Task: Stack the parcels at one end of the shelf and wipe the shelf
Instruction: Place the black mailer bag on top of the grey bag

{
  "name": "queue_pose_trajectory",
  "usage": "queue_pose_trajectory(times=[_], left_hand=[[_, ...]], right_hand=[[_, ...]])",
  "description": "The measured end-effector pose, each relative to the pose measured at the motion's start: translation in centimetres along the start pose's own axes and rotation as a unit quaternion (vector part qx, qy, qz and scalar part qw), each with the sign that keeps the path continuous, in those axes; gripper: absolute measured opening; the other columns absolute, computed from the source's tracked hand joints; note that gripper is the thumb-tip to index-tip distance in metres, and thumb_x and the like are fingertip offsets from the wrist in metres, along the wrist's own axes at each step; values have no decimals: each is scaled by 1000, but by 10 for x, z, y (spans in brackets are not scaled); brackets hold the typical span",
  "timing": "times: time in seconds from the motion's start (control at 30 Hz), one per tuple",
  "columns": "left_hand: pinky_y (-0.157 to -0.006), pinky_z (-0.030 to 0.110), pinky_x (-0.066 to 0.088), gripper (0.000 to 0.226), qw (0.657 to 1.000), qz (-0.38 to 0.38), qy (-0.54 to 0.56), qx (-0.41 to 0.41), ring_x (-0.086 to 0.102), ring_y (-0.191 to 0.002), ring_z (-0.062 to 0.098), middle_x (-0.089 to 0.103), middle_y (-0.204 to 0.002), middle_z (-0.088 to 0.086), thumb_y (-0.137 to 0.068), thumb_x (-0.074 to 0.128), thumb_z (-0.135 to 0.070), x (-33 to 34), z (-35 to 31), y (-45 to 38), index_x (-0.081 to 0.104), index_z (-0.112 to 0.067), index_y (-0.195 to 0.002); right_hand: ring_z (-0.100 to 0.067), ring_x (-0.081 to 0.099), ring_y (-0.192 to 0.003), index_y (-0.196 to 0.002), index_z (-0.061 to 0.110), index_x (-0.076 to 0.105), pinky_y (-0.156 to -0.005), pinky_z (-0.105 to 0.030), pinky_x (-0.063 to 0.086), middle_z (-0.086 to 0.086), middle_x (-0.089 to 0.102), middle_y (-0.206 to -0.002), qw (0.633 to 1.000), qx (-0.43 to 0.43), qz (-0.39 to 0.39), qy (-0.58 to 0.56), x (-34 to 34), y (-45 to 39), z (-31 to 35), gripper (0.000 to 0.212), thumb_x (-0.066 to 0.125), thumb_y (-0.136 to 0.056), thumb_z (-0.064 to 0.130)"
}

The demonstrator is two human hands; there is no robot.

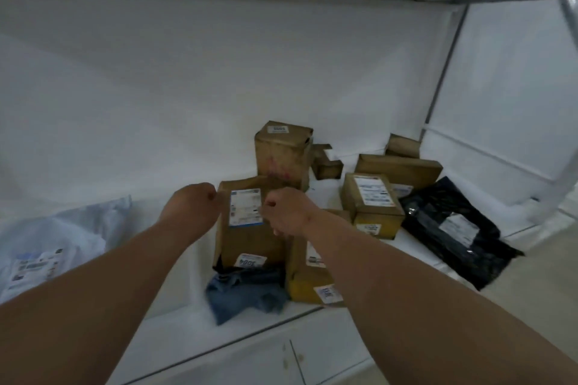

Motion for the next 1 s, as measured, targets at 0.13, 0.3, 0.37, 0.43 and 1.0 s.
queue_pose_trajectory(times=[0.13, 0.3, 0.37, 0.43, 1.0], left_hand=[[-59, 27, 45, 42, 998, 25, 45, 18, 58, -68, 16, 63, -73, 5, -98, 45, -40, 36, -77, 3, 65, -13, -74], [-64, 27, 51, 46, 988, 71, 50, 124, 60, -88, 19, 54, -127, 6, -74, 61, -17, 80, -151, -2, 57, -23, -120], [-77, 29, 48, 61, 984, 77, 67, 144, 55, -107, 23, 42, -137, 3, -76, 63, -16, 92, -172, 1, 46, -27, -133], [-85, 33, 51, 61, 980, 79, 87, 159, 55, -111, 23, 45, -138, 3, -79, 63, -21, 104, -192, 0, 44, -29, -137], [-85, 26, 49, 41, 971, 106, 97, 192, 58, -108, 21, 52, -129, 6, -91, 59, -25, 193, -284, -31, 54, -20, -131]], right_hand=[[-20, 63, -80, -83, 14, 59, -66, -27, 45, -5, 65, -85, 996, 67, -53, 15, -54, 24, -78, 25, 44, -99, 26], [-30, 56, -114, -126, 10, 55, -88, -33, 44, -13, 59, -124, 984, 145, -86, 50, -93, 54, -159, 33, 46, -94, 10], [-31, 54, -119, -132, 11, 51, -96, -34, 43, -14, 57, -129, 978, 188, -82, 48, -101, 63, -190, 40, 48, -92, 9], [-31, 53, -121, -134, 11, 50, -99, -34, 43, -14, 56, -132, 970, 227, -81, 41, -106, 71, -219, 42, 51, -92, 12], [-37, 35, -129, -133, 41, 51, -108, -43, 36, -7, 38, -142, 922, 346, 59, 165, -117, 89, -373, 43, 41, -94, 25]])
Point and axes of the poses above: each hand's wrist, its own y-axis away from the middle knuckle, its own x-axis out of the palm, z = x × y, the point moved 5 cm from there along -y, towards the middle knuckle
